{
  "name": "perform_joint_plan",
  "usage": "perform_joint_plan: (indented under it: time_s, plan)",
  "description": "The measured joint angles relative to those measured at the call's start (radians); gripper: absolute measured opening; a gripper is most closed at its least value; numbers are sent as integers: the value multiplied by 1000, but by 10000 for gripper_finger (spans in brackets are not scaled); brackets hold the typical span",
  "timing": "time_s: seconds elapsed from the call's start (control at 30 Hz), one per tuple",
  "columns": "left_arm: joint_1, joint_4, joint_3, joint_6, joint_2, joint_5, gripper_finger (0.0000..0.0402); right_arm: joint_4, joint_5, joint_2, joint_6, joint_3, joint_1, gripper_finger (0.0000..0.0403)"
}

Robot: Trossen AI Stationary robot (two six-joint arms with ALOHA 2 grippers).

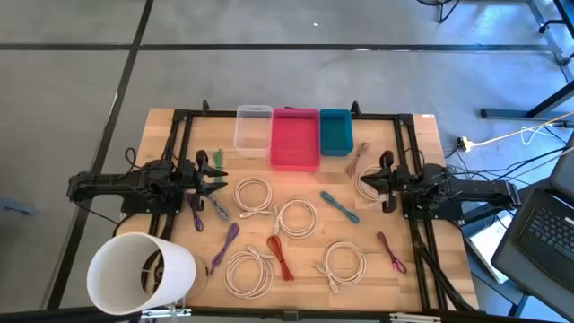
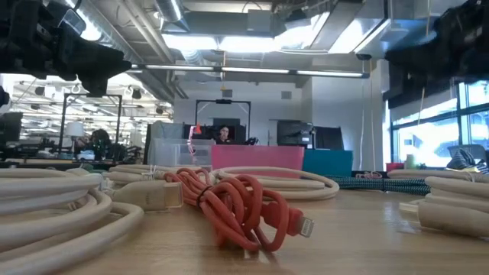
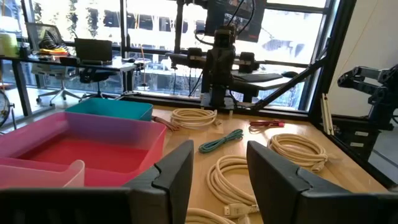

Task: Pick & Place USB Port
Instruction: Put the white USB cable into the red bin

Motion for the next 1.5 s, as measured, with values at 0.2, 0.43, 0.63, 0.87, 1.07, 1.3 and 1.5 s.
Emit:
perform_joint_plan:
  time_s: [0.2, 0.43, 0.63, 0.87, 1.07, 1.3, 1.5]
  plan:
    - [5, 0, 0, 45, 1, -70, 143, 344, -50, 1, 203, 32, 0, 21]
    - [5, 54, 0, 56, 7, -275, 143, 260, 73, 132, 39, 390, 0, 21]
    - [5, 74, 0, 35, 7, -388, 143, -77, 305, 436, -90, 781, 0, 21]
    - [5, 298, 0, -294, 7, -424, 143, -550, 441, 763, 130, 1093, -1, 21]
    - [5, 419, 0, -449, 6, -427, 143, -853, 367, 939, 298, 1226, -31, 21]
    - [6, 467, 0, -530, 6, -493, 143, -1437, 258, 1027, 671, 1297, -152, 21]
    - [6, 461, 0, -490, 6, -529, 143, -1642, 291, 951, 899, 1206, -182, 21]
